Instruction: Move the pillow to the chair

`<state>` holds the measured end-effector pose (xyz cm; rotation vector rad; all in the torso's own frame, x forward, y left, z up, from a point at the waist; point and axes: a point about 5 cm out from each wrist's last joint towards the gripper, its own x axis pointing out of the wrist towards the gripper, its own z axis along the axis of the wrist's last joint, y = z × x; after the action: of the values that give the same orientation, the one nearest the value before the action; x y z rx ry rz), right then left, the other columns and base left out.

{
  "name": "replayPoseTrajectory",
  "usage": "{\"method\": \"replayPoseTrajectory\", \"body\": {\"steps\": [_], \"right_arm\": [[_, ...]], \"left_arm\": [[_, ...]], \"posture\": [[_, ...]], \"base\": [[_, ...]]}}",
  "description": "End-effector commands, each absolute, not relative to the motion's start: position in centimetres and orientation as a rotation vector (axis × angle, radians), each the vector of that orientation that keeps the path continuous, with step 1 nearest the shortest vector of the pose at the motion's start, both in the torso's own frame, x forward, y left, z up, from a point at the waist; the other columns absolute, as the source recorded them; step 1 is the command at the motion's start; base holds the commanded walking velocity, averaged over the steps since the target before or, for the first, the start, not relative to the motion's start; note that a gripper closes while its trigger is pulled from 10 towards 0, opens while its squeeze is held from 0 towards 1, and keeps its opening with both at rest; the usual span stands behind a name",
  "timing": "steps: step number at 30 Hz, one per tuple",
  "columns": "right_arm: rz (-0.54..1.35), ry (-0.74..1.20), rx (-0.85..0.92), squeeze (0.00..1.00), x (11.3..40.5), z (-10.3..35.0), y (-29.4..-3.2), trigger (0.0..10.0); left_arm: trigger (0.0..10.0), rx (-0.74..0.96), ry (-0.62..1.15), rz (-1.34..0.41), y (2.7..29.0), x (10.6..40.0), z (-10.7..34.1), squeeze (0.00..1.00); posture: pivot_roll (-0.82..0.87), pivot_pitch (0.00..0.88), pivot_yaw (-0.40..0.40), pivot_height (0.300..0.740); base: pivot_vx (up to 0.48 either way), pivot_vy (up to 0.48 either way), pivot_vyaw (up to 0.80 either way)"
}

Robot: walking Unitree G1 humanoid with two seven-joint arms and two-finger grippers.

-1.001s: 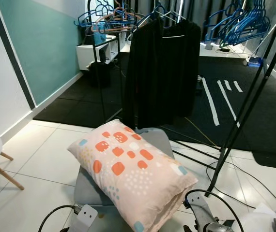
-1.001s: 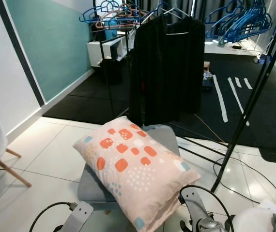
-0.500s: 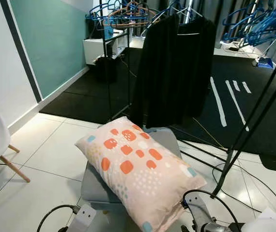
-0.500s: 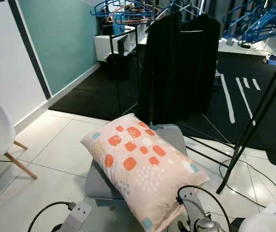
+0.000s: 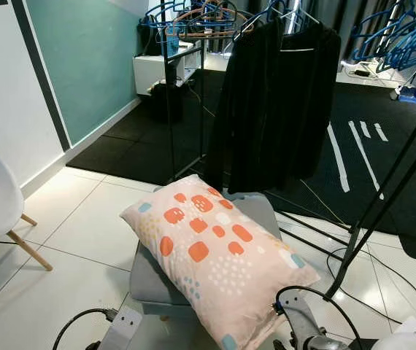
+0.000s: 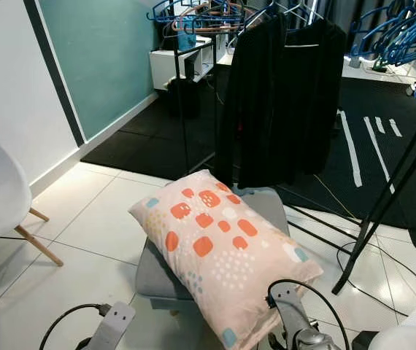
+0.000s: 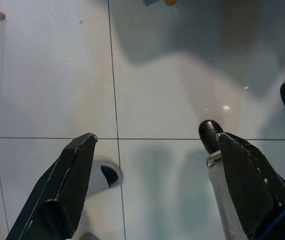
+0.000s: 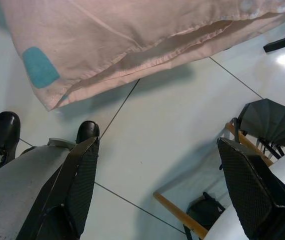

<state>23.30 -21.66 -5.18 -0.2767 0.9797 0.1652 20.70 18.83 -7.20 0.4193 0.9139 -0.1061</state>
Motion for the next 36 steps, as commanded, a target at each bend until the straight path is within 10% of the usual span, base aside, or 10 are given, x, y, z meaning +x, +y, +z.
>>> {"method": "replayPoseTrajectory", "body": {"steps": [1,36], "right_arm": [[0.162,0.988,-0.276,0.00,23.25,-5.20,-21.73,10.0],[0.117,0.996,-0.294,0.00,23.23,-5.22,-21.94,10.0]], "left_arm": [[10.0,0.409,0.920,-0.102,18.87,20.31,-7.40,0.00],[10.0,0.333,0.888,-0.077,18.88,20.31,-7.31,0.00]], "posture": [[-0.17,0.000,-0.043,0.740],[-0.18,0.019,-0.034,0.740]], "base": [[0.000,0.000,0.00],[0.184,0.000,-0.18]]}}
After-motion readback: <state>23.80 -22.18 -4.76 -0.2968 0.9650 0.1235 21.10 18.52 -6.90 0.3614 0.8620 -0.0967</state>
